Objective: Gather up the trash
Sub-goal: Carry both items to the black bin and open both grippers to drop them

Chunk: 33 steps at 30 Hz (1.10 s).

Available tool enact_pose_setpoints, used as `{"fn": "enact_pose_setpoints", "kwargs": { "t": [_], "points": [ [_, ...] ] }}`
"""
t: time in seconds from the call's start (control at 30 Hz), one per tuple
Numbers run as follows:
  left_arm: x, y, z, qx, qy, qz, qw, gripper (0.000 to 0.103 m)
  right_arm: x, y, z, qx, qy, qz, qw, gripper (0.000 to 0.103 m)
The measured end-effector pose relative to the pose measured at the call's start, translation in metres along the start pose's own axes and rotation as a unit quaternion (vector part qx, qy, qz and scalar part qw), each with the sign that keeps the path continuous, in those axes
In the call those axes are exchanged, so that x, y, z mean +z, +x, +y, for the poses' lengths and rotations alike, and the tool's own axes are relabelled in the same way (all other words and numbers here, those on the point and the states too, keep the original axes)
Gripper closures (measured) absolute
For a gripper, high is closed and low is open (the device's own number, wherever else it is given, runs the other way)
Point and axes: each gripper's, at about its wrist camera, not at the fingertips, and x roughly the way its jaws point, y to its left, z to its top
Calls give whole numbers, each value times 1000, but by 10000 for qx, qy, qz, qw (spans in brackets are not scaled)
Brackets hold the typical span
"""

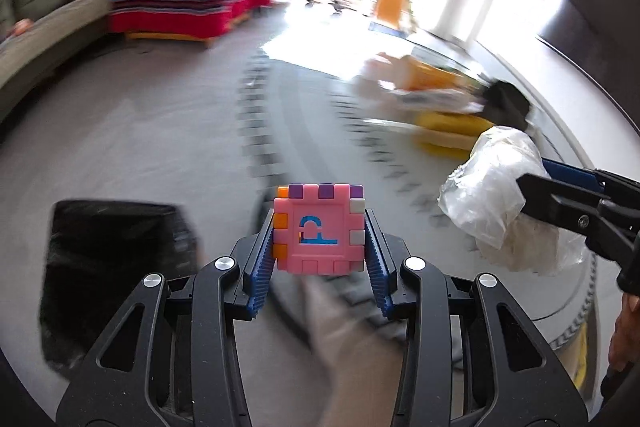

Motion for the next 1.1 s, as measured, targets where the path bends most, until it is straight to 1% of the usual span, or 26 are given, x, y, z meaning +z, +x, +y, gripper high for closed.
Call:
{"fn": "enact_pose_setpoints", "kwargs": {
  "t": [0.07,0.17,0.27,0.37,0.4,0.43,0.47,0.5,0.53,0.6,0.7,0.8,0.87,0.93,0.97,1.03,1.1],
  "points": [
    [-9,-14,33,355,-240,-49,9991,63,7,12,24,249,-182,57,9995,56],
    [-19,-27,69,761,-570,-64,9955,63,16,36,67,714,-510,211,9959,56],
    [-36,-41,116,1272,-1031,-45,9865,63,24,58,105,1090,-769,387,9903,56],
    [-50,-48,151,1565,-1478,19,9766,63,32,79,139,1359,-954,549,9846,55],
    [-55,-52,164,1688,-1625,38,9721,62,34,85,150,1472,-978,603,9824,54],
    [-60,-55,175,1803,-1744,60,9680,62,39,94,164,1625,-996,688,9793,50],
    [-63,-56,186,1892,-1851,113,9643,51,43,105,178,1751,-1049,834,9754,38],
    [-64,-57,195,1953,-1931,112,9615,10,46,116,192,1766,-1114,1018,9726,31],
    [-66,-61,202,2071,-2045,37,9567,7,48,123,200,1747,-1133,1089,9720,31],
    [-65,-65,211,2190,-2144,-86,9518,6,50,130,214,1703,-1190,1106,9719,31],
    [-65,-69,219,2286,-2271,-189,9465,6,49,131,217,1637,-1204,1031,9737,31],
    [-66,-75,223,2285,-2318,-249,9452,6,46,127,206,1643,-1130,1022,9746,31],
    [-65,-74,223,2409,-2315,-301,9420,6,45,127,200,1585,-1122,980,9761,31],
    [-63,-70,218,2532,-2305,-237,9393,6,44,123,196,1574,-1115,961,9765,31],
    [-63,-67,217,2523,-2319,-172,9393,6,43,123,194,1567,-1106,951,9768,31],
    [-65,-64,216,2382,-2358,-83,9421,6,42,120,189,1556,-1070,902,9779,31],
    [-65,-62,211,2351,-2329,-27,9436,6,41,116,184,1551,-1014,850,9790,31]
  ]
}}
